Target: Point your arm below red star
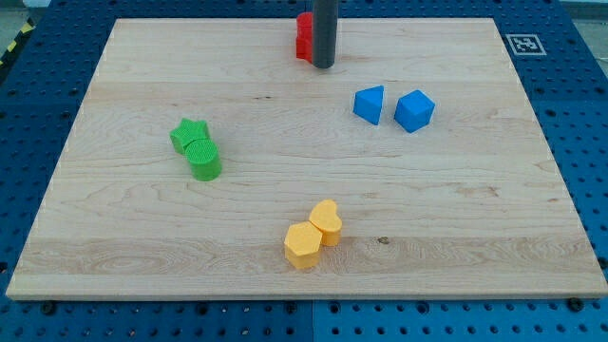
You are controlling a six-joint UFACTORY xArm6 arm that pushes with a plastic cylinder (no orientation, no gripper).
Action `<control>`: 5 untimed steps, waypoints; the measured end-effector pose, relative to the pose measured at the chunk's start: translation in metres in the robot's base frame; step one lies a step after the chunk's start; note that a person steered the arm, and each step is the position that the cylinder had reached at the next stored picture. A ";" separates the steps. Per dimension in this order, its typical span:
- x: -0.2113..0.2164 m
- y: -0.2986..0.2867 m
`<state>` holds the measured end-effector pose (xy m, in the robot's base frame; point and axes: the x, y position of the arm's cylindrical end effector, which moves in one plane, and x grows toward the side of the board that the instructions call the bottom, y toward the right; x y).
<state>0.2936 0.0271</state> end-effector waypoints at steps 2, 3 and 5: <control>0.079 -0.016; 0.135 -0.036; 0.183 -0.038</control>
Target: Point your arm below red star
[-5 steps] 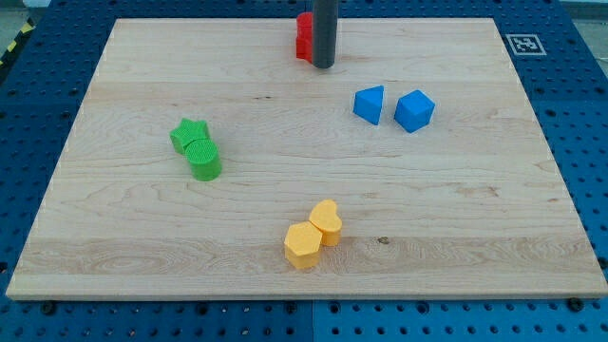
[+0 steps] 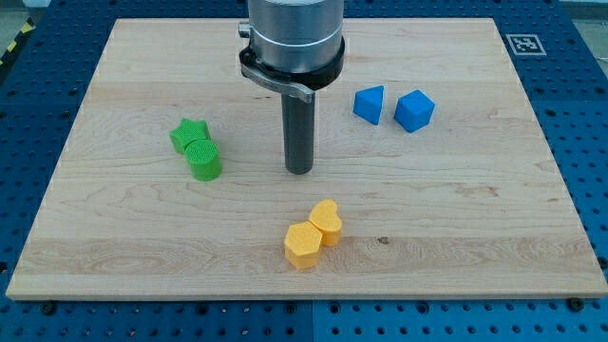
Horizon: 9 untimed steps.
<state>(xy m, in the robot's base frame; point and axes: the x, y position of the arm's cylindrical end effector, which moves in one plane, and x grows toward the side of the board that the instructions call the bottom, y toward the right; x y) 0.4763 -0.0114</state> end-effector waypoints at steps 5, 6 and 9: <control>-0.147 0.020; -0.149 0.033; -0.151 0.029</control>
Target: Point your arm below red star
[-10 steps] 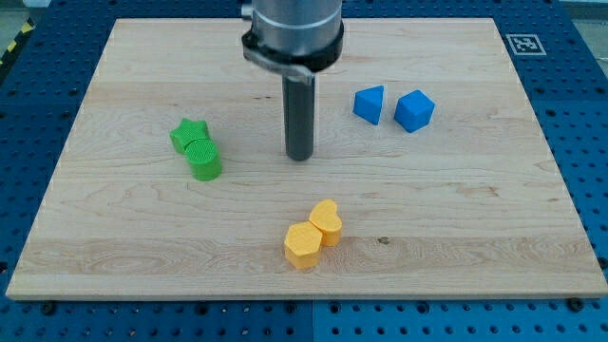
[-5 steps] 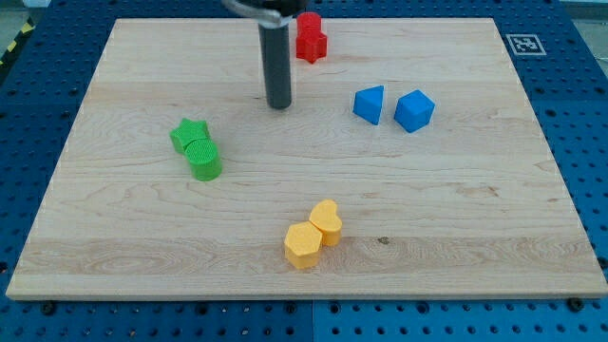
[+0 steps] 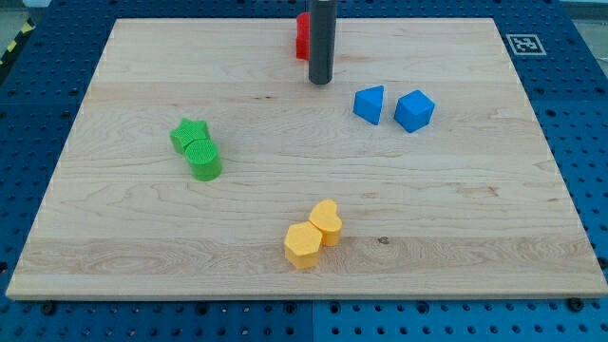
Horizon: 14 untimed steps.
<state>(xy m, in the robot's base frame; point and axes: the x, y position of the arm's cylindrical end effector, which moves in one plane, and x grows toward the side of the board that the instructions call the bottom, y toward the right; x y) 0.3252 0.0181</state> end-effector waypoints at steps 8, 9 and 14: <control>0.019 0.000; 0.020 -0.002; 0.020 -0.005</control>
<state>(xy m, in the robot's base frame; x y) 0.3448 0.0130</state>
